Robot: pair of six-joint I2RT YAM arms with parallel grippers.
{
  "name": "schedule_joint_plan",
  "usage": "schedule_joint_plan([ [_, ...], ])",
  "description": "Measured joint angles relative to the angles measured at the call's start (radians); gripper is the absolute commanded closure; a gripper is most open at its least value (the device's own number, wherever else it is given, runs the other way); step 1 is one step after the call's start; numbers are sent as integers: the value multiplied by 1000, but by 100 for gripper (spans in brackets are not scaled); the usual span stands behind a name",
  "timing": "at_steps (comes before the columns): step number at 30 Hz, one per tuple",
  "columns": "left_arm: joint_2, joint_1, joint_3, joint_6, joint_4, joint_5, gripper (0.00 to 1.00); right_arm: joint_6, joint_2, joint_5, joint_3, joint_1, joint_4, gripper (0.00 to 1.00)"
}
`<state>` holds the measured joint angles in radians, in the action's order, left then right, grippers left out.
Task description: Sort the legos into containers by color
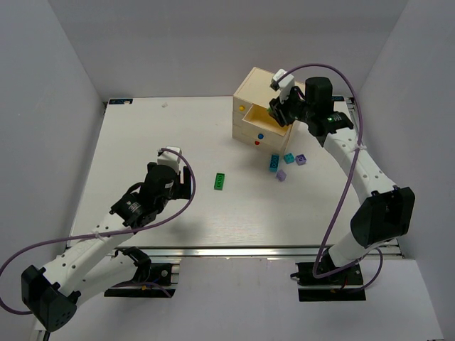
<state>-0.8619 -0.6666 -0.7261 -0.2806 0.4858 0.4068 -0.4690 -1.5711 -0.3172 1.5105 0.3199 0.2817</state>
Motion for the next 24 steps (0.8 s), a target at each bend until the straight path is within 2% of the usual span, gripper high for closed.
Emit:
schedule_joint_plan([
  [8, -8, 0, 0, 2, 0, 0, 13, 15, -4, -13, 0, -6, 0, 39],
  [12, -21, 0, 0, 2, 0, 1, 13, 24, -2, -31, -2, -8, -1, 41],
  [13, -26, 0, 0, 0, 0, 2, 14, 30, 1, -38, -5, -10, -1, 44],
  [14, -32, 0, 0, -2, -1, 5, 16, 44, 10, -52, -17, -12, -14, 57],
  [17, -72, 7, 0, -22, -3, 20, 36, 93, 111, -126, -132, -19, -74, 100],
  [18, -93, 12, 0, -29, -5, 24, 52, 119, 175, -162, -203, -21, -117, 100],
  [21, -189, 49, -1, -50, -6, 27, 69, 178, 364, -329, -352, -30, -158, 99],
  [22, -225, 65, -2, -57, -3, 23, 69, 190, 400, -387, -367, -30, -161, 93],
  [23, -260, 83, -6, -58, -1, 18, 68, 201, 431, -447, -385, -30, -183, 80],
  [24, -298, 103, -11, -62, 2, 4, 57, 209, 462, -509, -415, -28, -210, 71],
])
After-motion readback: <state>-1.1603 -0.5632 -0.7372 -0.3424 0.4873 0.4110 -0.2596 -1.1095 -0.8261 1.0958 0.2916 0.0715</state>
